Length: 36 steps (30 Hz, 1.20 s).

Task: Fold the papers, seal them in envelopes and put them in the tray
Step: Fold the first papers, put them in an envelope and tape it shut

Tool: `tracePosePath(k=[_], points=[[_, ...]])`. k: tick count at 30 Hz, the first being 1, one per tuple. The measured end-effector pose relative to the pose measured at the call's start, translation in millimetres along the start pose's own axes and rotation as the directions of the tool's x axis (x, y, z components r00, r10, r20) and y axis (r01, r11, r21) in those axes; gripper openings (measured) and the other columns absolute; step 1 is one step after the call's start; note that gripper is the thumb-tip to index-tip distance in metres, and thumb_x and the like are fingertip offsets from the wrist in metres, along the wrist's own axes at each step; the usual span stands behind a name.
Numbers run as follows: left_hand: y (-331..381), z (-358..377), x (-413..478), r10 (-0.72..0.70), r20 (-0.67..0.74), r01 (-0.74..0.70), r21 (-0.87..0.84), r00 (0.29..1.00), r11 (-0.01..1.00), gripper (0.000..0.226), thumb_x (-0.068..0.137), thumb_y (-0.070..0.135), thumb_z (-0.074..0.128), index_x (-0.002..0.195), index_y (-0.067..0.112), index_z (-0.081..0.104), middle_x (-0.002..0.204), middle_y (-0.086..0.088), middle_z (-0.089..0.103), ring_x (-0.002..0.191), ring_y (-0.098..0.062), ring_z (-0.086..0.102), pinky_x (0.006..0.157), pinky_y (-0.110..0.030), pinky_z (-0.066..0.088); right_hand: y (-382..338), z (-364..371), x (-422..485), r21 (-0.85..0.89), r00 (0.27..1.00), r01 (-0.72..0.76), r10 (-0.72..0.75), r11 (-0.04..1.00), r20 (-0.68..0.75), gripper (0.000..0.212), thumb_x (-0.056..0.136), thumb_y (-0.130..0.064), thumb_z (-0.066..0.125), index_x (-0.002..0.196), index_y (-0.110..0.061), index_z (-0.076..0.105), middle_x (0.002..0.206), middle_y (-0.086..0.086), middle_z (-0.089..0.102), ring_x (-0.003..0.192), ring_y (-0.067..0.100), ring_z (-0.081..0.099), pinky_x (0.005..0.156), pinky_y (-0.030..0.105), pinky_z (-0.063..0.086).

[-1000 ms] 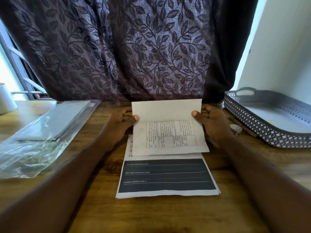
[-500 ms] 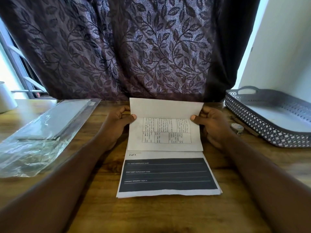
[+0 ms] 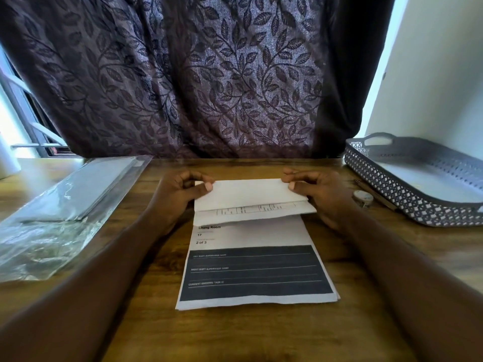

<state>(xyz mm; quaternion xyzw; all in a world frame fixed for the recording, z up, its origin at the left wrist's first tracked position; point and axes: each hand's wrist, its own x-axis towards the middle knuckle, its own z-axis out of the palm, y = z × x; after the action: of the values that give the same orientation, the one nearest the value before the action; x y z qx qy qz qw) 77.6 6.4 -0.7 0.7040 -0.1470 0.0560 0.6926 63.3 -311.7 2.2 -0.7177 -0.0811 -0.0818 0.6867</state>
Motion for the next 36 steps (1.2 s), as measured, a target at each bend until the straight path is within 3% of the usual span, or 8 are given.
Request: tracePosePath(k=[4, 7, 10, 13, 17, 23, 31, 36], points=[[0, 3, 0, 0.085, -0.048, -0.065, 0.323, 0.995, 0.944, 0.025, 0.087, 0.009, 0.075, 0.102, 0.029, 0.075, 0.092, 0.006, 0.078, 0.085, -0.018, 0.076, 0.07, -0.04, 0.064, -3, 7, -5, -0.338, 0.983, 0.151, -0.178, 0.929, -0.049, 0.033, 0.086, -0.007, 0.075, 0.101, -0.037, 0.07, 0.103, -0.008, 0.075, 0.088, 0.006, 0.074, 0.066, 0.024, 0.061], [5, 10, -2, 0.112, -0.085, -0.066, 0.424, 0.99, 0.903, 0.016, 0.088, 0.016, 0.075, 0.1, 0.026, 0.077, 0.092, 0.012, 0.077, 0.085, -0.014, 0.074, 0.079, -0.05, 0.062, -6, 11, -5, -0.542, 0.955, 0.209, -0.288, 0.814, -0.064, 0.032, 0.087, -0.012, 0.075, 0.113, -0.03, 0.069, 0.103, -0.009, 0.074, 0.091, 0.008, 0.072, 0.076, 0.031, 0.062], [13, 20, -10, 0.219, -0.066, -0.151, 0.536, 0.973, 0.831, 0.009, 0.091, 0.022, 0.072, 0.096, 0.028, 0.076, 0.093, 0.024, 0.074, 0.087, -0.001, 0.069, 0.076, -0.037, 0.06, -12, 17, -7, -0.756, 0.914, 0.285, -0.405, 0.589, 0.029, 0.035, 0.086, -0.014, 0.075, 0.12, -0.018, 0.069, 0.12, 0.003, 0.068, 0.108, 0.021, 0.064, 0.09, 0.038, 0.053], [21, 26, -20, 0.373, -0.008, -0.286, 0.627, 0.928, 0.725, 0.007, 0.09, 0.022, 0.071, 0.093, 0.028, 0.075, 0.086, 0.026, 0.072, 0.083, 0.009, 0.064, 0.066, -0.008, 0.045, -18, 28, -14, -0.818, 0.895, 0.372, -0.404, 0.438, 0.19, 0.034, 0.09, -0.024, 0.071, 0.123, -0.02, 0.068, 0.137, 0.004, 0.06, 0.126, 0.023, 0.053, 0.103, 0.045, 0.042], [30, 37, -29, 0.554, 0.17, -0.504, 0.681, 0.815, 0.531, 0.008, 0.09, 0.014, 0.073, 0.098, 0.014, 0.076, 0.088, 0.008, 0.075, 0.079, 0.0, 0.064, 0.064, -0.004, 0.044, -28, 50, -23, -0.86, 0.844, 0.456, -0.419, 0.229, 0.335, 0.031, 0.1, -0.041, 0.047, 0.119, -0.028, 0.066, 0.121, -0.006, 0.071, 0.116, 0.015, 0.061, 0.119, 0.055, 0.02], [31, 39, -29, 0.61, 0.213, -0.58, 0.643, 0.763, 0.501, 0.009, 0.088, 0.008, 0.074, 0.097, 0.01, 0.076, 0.09, 0.006, 0.075, 0.081, -0.001, 0.065, 0.066, -0.004, 0.046, -39, 72, -28, -0.835, 0.754, 0.545, -0.482, 0.078, 0.447, 0.017, 0.1, -0.029, 0.055, 0.098, -0.021, 0.07, 0.086, -0.001, 0.074, 0.081, 0.021, 0.068, 0.106, 0.047, 0.039], [23, 23, -18, 0.513, 0.011, -0.423, 0.581, 0.858, 0.695, 0.015, 0.087, 0.017, 0.075, 0.09, 0.031, 0.074, 0.084, 0.023, 0.072, 0.083, 0.002, 0.068, 0.071, -0.01, 0.048, -32, 30, -15, -0.888, 0.841, 0.397, -0.479, 0.231, 0.252, 0.025, 0.098, -0.035, 0.048, 0.093, -0.025, 0.07, 0.077, -0.003, 0.071, 0.074, 0.021, 0.063, 0.106, 0.042, 0.033], [24, 22, -19, 0.49, -0.007, -0.394, 0.586, 0.872, 0.708, 0.025, 0.087, 0.016, 0.074, 0.083, 0.04, 0.069, 0.087, 0.031, 0.07, 0.081, 0.005, 0.066, 0.068, -0.003, 0.042, -20, 10, -8, -0.817, 0.924, 0.302, -0.361, 0.492, 0.125, 0.016, 0.099, -0.024, 0.059, 0.095, -0.018, 0.073, 0.081, -0.003, 0.071, 0.072, 0.014, 0.061, 0.07, 0.035, 0.05]])
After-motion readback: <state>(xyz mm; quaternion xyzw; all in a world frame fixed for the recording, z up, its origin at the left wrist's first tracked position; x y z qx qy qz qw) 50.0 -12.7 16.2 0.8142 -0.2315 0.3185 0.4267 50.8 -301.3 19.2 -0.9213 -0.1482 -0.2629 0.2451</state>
